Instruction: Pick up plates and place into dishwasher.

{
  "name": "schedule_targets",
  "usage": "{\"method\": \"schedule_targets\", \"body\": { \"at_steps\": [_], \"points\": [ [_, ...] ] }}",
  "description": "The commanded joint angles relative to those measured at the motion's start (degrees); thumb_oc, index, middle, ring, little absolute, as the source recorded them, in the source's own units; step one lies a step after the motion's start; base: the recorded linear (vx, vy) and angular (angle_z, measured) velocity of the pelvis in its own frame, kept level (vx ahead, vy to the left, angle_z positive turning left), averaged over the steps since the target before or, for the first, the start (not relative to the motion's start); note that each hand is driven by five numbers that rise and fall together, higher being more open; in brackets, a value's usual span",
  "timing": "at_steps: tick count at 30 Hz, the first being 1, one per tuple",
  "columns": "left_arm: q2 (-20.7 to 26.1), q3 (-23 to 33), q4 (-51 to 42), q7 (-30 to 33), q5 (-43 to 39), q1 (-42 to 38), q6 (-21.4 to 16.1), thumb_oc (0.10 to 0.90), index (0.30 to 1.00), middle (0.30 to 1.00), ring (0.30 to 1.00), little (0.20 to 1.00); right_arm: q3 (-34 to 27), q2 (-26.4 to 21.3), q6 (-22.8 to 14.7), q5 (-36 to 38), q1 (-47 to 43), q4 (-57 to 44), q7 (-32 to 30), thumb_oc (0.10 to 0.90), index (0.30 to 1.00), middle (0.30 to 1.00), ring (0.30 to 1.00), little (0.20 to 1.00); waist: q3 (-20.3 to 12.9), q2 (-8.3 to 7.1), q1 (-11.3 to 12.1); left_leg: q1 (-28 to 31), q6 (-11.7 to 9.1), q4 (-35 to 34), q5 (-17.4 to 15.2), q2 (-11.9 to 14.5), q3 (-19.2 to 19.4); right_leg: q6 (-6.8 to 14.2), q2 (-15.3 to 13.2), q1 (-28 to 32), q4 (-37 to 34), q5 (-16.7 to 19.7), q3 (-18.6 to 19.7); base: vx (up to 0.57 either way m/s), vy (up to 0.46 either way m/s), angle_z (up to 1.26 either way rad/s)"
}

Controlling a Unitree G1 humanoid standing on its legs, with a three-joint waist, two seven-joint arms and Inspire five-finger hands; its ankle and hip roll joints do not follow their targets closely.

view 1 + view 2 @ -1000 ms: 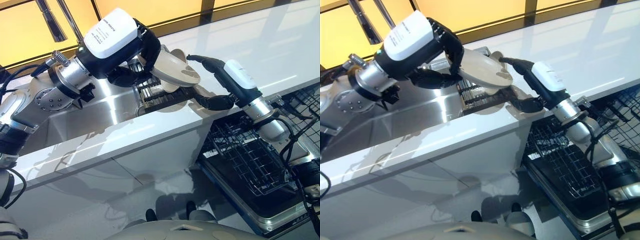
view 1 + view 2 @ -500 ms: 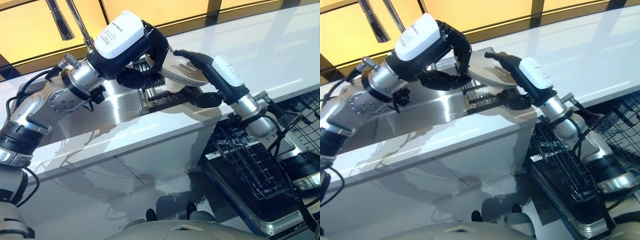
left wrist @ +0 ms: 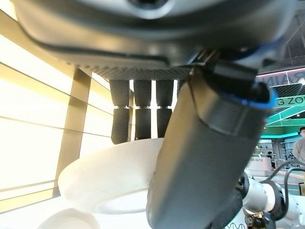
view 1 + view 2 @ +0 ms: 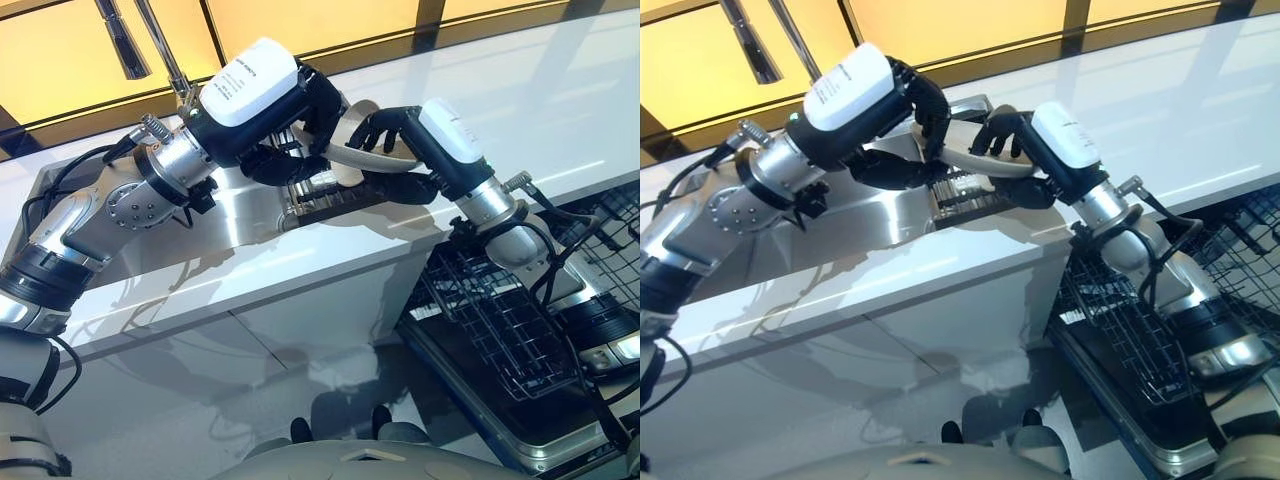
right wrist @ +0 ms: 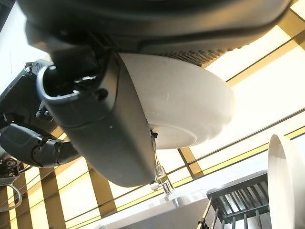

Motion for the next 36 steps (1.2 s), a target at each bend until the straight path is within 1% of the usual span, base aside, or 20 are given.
{"method": "schedule_targets", "body": {
  "at_steps": [1,7,8,9,10,13,17,19,23,29,31,35,36],
  "points": [
    [-1.7,1.8,2.5,3.1,-5.9,-11.6,0.3,0.1,0.3,0.3,0.3,0.2,-3.2,1.1,-3.2,2.0,-5.8,-1.7,-3.8,0.1,0.3,0.3,0.3,0.2,-4.8,-1.72,1.0,2.0,0.7,0.3,-6.1,-2.8,-3.5,2.6,3.7,-0.2,4.5,-6.2,-0.5,0.0,0.0,0.0],
    [-1.2,2.4,2.5,3.3,-5.9,-11.1,-0.2,0.1,0.3,0.3,0.3,0.2,-3.9,0.6,-3.2,0.5,-5.4,-1.2,-5.1,0.1,0.3,0.3,0.3,0.2,-4.8,-1.65,1.0,2.0,0.7,0.3,-6.1,-2.8,-3.5,2.6,3.7,-0.3,4.5,-6.2,-0.3,0.0,0.0,0.0],
    [-1.0,2.6,2.4,3.6,-5.5,-11.0,0.1,0.295,0.467,0.467,0.467,0.395,-4.1,0.3,-2.9,-0.1,-5.4,-1.2,-5.6,0.1,0.3,0.3,0.3,0.2,-4.7,-1.63,0.9,2.0,0.7,0.2,-6.1,-2.8,-3.5,2.6,3.7,-0.3,4.5,-6.2,-0.3,0.0,0.0,0.0],
    [-1.0,2.6,2.4,3.6,-5.3,-10.9,0.2,0.418,0.573,0.573,0.573,0.518,-4.3,0.1,-2.8,-0.5,-5.3,-1.1,-5.9,0.1,0.3,0.3,0.3,0.2,-4.7,-1.61,0.9,2.1,0.7,0.2,-6.1,-2.8,-3.5,2.6,3.7,-0.3,4.5,-6.2,-0.3,0.0,0.0,0.0],
    [-1.0,2.7,2.5,3.5,-5.1,-10.8,0.3,0.8,0.9,0.9,0.9,0.9,-4.4,0.0,-2.8,-0.7,-5.2,-1.0,-6.1,0.1,0.3,0.3,0.3,0.2,-4.7,-1.62,0.9,2.1,0.7,0.2,-6.1,-2.8,-3.5,2.6,3.7,-0.2,4.5,-6.2,-0.3,0.0,0.0,0.0],
    [0.1,3.2,2.4,3.4,-5.5,-9.8,1.0,0.8,0.9,0.9,0.9,0.9,-5.7,-1.3,-2.2,-2.4,-4.4,-1.3,-7.6,0.1,0.3,0.3,0.3,0.2,-4.7,-1.69,0.7,2.1,0.7,0.2,-6.1,-2.7,-3.4,2.6,3.8,-0.2,4.4,-6.1,-0.2,0.0,0.0,0.0],
    [1.4,4.7,2.9,3.7,-6.0,-8.0,0.1,0.8,0.9,0.9,0.9,0.9,-7.8,-2.8,-1.7,-3.0,-3.3,-1.4,-8.6,0.1,0.3,0.3,0.3,0.2,-4.7,-1.75,0.5,2.1,0.7,0.2,-6.1,-2.6,-3.2,2.7,3.8,-0.3,4.4,-6.0,0.0,0.0,0.0,0.0],
    [2.5,6.2,3.2,3.4,-6.4,-6.3,-1.2,0.8,0.9,0.9,0.9,0.9,-10.0,-4.2,-2.0,-3.2,-1.8,-1.2,-9.0,0.1,0.3,0.3,0.3,0.2,-4.6,-1.83,0.3,2.1,0.7,0.3,-6.1,-2.5,-2.9,2.7,3.8,-0.5,4.4,-5.9,0.3,0.0,0.0,0.0],
    [3.9,8.4,3.7,3.9,-6.4,-3.6,-1.2,0.8,0.9,0.9,0.9,0.9,-12.9,-6.1,-1.6,-4.8,0.7,-1.5,-10.3,0.1,0.3,0.3,0.3,0.2,-4.7,-1.93,-0.1,2.2,0.7,0.2,-6.1,-2.5,-2.6,2.8,3.9,-0.6,4.2,-5.7,0.7,0.0,0.011,-0.02],
    [4.2,10.1,4.8,3.5,-6.0,-0.5,-1.8,0.8,0.9,0.9,0.9,0.9,-16.0,-8.0,-1.0,-6.6,2.4,-1.6,-11.2,0.1,0.3,0.3,0.3,0.2,-4.7,-2.07,-0.8,2.4,0.8,0.3,-6.2,-2.2,-1.9,2.9,4.1,-0.7,4.3,-5.5,1.3,0.0,0.02,-0.09],
    [4.4,11.0,5.3,3.9,-6.1,1.3,-2.7,0.8,0.9,0.9,0.9,0.9,-18.4,-9.7,-0.8,-7.5,4.2,-2.1,-11.7,0.1,0.3,0.3,0.3,0.2,-4.8,-2.17,-1.4,2.5,0.9,0.2,-6.2,-2.1,-1.5,2.9,4.3,-1.0,4.3,-5.4,2.0,0.01,0.04,-0.06],
    [4.2,12.1,5.9,4.0,-6.2,2.8,-3.0,0.8,0.9,0.9,0.9,0.9,-20.4,-11.0,-0.3,-8.5,5.4,-2.5,-12.3,0.1,0.3,0.3,0.3,0.2,-4.9,-2.31,-2.2,2.6,0.8,0.2,-6.2,-1.8,-0.8,3.1,4.5,-1.2,4.4,-5.2,2.7,0.02,0.028,-0.09],
    [4.2,12.9,6.0,3.8,-6.5,3.7,-2.9,0.8,0.9,0.9,0.9,0.9,-22.1,-12.0,-0.1,-8.5,6.7,-3.2,-12.2,0.1,0.3,0.3,0.3,0.2,-5.0,-2.29,-2.7,2.7,0.8,0.2,-6.2,-1.6,-0.3,3.2,4.6,-1.4,4.4,-5.1,3.2,0.03,0.025,-0.17]
  ]
}}
